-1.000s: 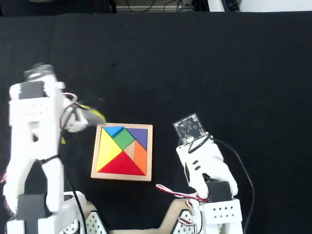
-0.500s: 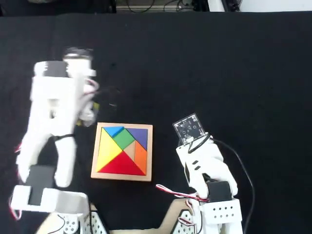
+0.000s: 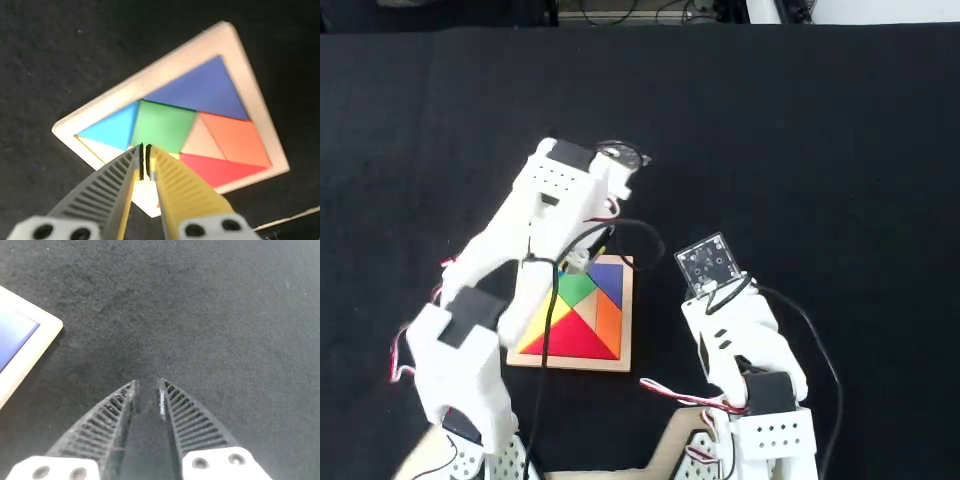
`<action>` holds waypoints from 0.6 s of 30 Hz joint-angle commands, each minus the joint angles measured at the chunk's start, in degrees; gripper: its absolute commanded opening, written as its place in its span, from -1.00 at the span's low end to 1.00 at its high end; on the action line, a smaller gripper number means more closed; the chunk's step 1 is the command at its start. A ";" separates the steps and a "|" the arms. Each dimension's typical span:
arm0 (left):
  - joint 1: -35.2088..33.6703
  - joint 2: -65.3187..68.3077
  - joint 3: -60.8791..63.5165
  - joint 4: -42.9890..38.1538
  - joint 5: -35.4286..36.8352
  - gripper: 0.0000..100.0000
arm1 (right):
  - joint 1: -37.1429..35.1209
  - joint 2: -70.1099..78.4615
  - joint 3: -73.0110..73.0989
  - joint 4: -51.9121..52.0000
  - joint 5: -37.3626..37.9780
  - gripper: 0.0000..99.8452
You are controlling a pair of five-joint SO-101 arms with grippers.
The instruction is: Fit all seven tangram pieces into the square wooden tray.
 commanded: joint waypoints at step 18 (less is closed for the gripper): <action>-4.35 4.13 -2.33 -6.15 -1.05 -0.91 | -1.67 -1.10 -0.22 0.26 0.26 -0.85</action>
